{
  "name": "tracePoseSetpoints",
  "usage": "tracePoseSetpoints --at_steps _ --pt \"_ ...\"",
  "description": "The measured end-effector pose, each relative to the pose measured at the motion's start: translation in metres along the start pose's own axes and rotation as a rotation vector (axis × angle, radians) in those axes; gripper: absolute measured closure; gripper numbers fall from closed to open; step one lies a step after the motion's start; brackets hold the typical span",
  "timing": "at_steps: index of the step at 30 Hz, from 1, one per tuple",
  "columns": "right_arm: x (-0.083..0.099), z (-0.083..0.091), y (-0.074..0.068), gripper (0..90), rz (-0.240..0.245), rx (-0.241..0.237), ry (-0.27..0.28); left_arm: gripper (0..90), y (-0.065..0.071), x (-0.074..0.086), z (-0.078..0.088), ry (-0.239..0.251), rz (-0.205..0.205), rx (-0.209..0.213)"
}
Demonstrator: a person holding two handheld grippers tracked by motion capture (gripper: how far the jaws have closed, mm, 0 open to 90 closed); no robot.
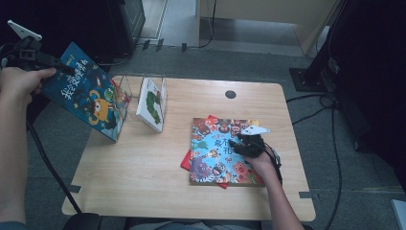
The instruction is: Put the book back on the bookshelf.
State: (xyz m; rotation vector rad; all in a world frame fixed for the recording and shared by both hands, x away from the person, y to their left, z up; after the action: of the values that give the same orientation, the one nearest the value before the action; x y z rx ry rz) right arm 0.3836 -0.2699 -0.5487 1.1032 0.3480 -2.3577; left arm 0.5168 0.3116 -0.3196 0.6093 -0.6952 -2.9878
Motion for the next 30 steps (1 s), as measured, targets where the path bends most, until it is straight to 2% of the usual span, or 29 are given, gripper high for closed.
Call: tracePoseSetpoints --at_steps 5,9,16,18,22,26,30 --pt "0.0 0.0 0.0 50.0 0.0 0.0 0.0 59.0 0.0 0.001 0.004 0.005 0.015 0.007" --pt "0.0 0.0 0.0 50.0 -0.002 -0.002 0.0 57.8 0.002 0.003 0.01 0.007 0.012 0.016" --pt "0.0 0.0 0.0 50.0 -0.002 -0.006 0.0 55.7 0.007 0.008 0.035 0.017 0.006 0.01" --pt "0.0 0.0 0.0 50.0 -0.001 -0.009 -0.001 54.6 0.009 0.01 0.044 0.036 0.01 0.017" --pt "-0.001 0.0 0.002 50.0 0.002 -0.017 0.001 53.5 0.012 0.018 0.057 0.047 -0.007 -0.001" --pt "-0.002 -0.001 0.004 50.0 -0.012 -0.031 0.002 53.4 0.021 0.023 0.067 0.071 -0.017 0.018" --pt "-0.002 -0.001 0.006 50.0 -0.02 -0.044 -0.002 52.1 0.04 0.031 0.065 0.075 -0.073 0.026"
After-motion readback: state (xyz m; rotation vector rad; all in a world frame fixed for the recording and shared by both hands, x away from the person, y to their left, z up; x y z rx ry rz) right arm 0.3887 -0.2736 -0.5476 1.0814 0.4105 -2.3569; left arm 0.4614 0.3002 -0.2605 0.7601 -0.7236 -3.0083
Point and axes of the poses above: each handheld gripper's, and its own axes: z roughly backward along the jaws, x roughly out of its underside, y roughly to its right, the point moved 7 cm from there along -z, roughly forward along the jaws, and after that the axes turned 1 degree about x, right-handed, at the moved point
